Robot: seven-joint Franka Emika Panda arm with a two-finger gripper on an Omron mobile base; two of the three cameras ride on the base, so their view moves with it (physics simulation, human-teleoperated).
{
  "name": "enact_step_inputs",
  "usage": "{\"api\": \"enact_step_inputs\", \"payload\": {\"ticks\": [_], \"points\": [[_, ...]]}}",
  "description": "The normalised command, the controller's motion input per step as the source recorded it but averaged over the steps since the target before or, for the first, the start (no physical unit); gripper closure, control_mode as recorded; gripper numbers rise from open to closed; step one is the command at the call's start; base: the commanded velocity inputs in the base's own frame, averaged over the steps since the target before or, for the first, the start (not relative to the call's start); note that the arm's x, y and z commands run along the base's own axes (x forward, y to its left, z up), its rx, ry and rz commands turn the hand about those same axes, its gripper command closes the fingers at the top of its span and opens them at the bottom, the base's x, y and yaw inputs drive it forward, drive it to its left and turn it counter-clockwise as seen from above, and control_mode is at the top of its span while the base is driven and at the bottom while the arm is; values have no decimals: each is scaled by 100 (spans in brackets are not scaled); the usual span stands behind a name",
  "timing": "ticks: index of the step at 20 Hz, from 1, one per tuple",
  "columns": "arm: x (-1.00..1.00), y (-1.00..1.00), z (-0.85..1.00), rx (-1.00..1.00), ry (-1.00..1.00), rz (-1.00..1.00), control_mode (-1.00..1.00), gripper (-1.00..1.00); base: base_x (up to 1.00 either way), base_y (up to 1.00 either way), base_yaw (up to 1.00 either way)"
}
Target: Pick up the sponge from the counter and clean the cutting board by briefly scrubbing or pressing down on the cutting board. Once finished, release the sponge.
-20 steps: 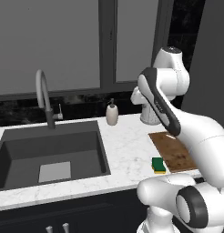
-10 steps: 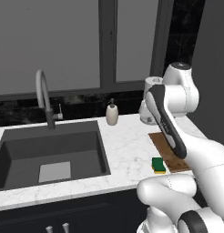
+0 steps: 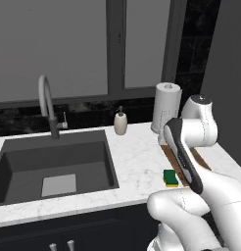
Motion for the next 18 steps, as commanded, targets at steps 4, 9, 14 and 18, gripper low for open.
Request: {"api": "enact_step_inputs", "payload": {"ticks": [4,9,14,18], "points": [[0,-14,-64,0,0,0,-100,-100,0,0,0],[0,-1,-55,0,0,0,-100,-100,0,0,0],[0,0,-29,-1,0,0,-100,-100,0,0,0],[0,0,-19,0,0,0,-100,-100,0,0,0]]}}
